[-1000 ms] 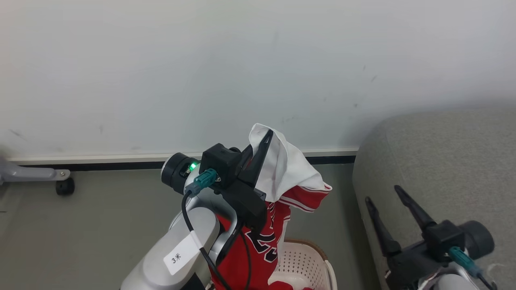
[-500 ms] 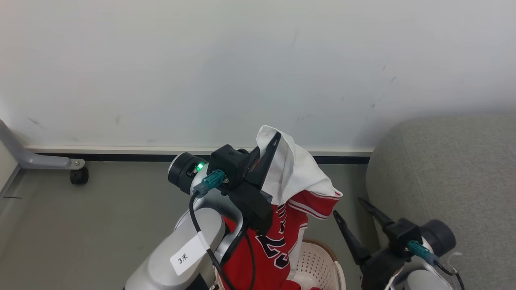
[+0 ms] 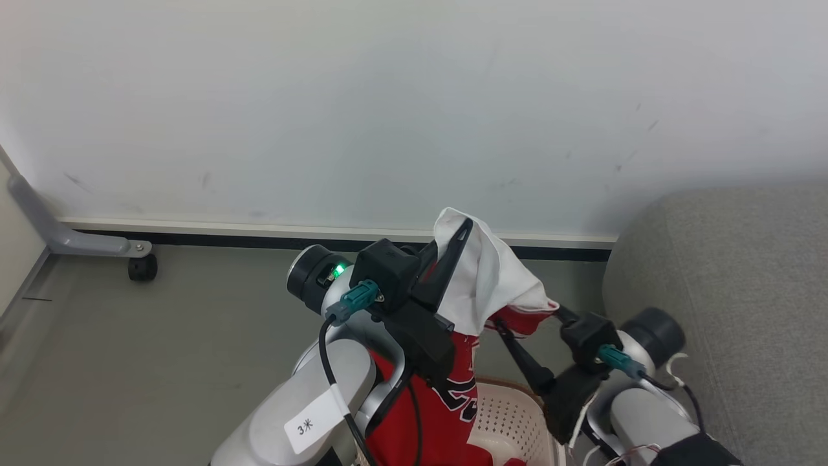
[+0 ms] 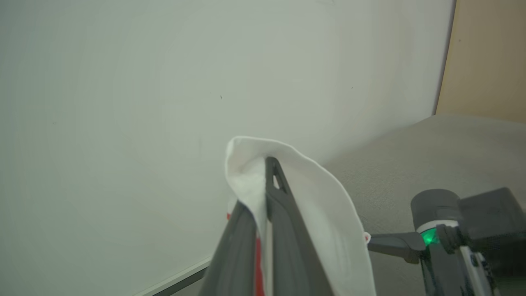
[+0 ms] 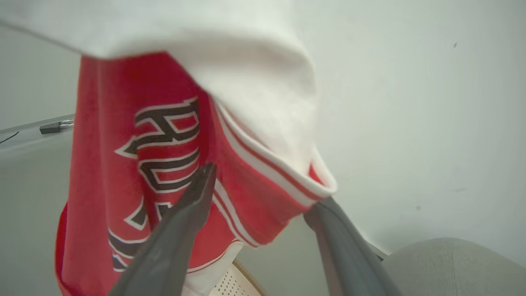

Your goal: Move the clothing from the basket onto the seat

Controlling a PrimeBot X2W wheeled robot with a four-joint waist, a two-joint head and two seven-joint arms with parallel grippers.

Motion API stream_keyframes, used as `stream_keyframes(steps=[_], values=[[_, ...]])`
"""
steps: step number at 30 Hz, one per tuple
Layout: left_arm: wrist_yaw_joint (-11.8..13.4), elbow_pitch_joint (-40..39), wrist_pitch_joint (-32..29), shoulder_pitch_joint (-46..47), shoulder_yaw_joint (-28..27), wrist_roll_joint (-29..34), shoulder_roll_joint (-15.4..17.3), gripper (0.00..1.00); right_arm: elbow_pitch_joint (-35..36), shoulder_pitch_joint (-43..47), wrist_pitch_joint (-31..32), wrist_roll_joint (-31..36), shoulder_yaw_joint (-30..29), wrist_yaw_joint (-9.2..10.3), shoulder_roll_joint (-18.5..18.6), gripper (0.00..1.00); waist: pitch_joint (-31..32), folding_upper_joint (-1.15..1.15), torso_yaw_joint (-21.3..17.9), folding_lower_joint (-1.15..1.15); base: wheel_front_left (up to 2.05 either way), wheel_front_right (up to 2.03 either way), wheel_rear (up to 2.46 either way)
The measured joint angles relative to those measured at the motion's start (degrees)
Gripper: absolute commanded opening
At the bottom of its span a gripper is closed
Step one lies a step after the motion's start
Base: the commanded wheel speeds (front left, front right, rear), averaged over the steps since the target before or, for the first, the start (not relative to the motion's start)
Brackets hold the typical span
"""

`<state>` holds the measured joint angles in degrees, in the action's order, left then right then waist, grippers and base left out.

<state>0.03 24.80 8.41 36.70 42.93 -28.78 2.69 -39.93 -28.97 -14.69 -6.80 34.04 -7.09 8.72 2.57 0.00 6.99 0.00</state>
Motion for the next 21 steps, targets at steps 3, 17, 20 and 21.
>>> stream_keyframes(steps=[3, 17, 20, 21], values=[[0.0, 0.0, 0.0, 0.0, 0.2, -0.2, 0.0, 0.00, -1.4, -2.1, 0.0, -0.4, 3.6, -0.01, -0.6, 0.67, -0.3, 0.00, 0.2, 0.00, 0.00, 0.00, 0.00], [1.7, 0.1, 1.1, -2.2, -2.1, -2.3, 1.6, 0.09, -3.0, -6.6, 0.0, -5.8, 9.8, -0.05, 2.2, 0.00, -1.2, 0.00, -3.1, 0.00, 0.00, 0.00, 0.00], [2.0, 0.1, 2.0, -3.2, -3.1, -2.9, 1.8, 0.49, -2.4, -8.0, 0.0, -7.0, 9.0, -0.05, 4.3, 0.00, -1.2, 0.00, -4.4, 0.00, 0.00, 0.00, 0.00], [2.0, 0.1, 2.3, -3.5, -3.2, -3.0, 1.9, 0.70, -1.9, -8.5, 0.0, -7.3, 8.6, -0.05, 5.0, 0.00, -1.3, 0.00, -4.9, 0.00, 0.00, 0.00, 0.00]])
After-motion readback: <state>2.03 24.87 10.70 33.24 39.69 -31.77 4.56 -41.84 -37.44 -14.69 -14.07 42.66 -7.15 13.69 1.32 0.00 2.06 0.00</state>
